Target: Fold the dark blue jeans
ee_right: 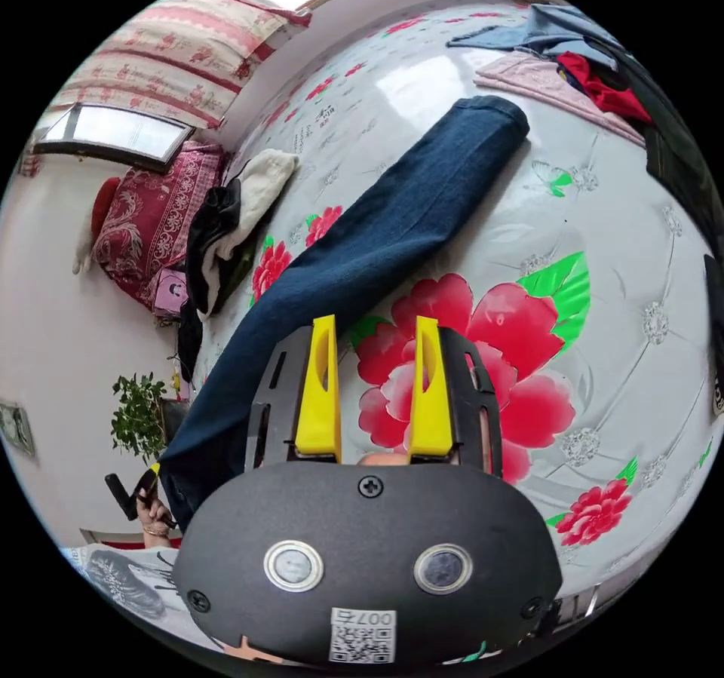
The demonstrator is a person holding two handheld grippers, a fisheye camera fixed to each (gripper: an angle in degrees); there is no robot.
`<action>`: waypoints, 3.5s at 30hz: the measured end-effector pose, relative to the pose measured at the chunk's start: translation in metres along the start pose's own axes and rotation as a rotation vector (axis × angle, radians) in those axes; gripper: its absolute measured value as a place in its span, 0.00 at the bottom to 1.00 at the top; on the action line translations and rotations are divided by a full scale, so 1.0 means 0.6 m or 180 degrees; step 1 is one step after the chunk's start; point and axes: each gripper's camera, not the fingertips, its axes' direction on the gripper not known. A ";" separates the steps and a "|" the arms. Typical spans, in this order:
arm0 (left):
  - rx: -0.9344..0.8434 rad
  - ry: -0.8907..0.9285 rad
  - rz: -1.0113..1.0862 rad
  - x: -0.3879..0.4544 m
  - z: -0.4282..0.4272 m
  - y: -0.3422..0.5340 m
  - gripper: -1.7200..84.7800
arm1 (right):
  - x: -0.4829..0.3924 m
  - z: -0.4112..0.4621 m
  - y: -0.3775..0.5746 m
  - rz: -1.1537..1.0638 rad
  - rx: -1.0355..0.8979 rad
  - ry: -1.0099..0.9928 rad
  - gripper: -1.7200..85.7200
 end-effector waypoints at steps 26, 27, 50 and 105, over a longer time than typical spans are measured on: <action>0.1194 -0.0654 0.1787 0.262 -0.204 0.009 0.01 | -0.215 -0.515 0.179 -0.2463 0.1432 -0.0507 0.03; 0.0856 -0.0664 0.1686 0.253 -0.166 0.037 0.01 | -0.209 -0.504 0.194 -0.2409 0.1307 -0.0394 0.03; -0.1597 -0.1842 0.0382 0.237 0.328 0.020 0.08 | -0.078 -0.045 0.256 -0.1395 -0.0774 0.1624 0.12; -0.1719 -0.2020 0.0448 0.242 0.371 -0.197 0.01 | -0.516 0.079 0.008 -0.3660 -0.1289 -0.0239 0.10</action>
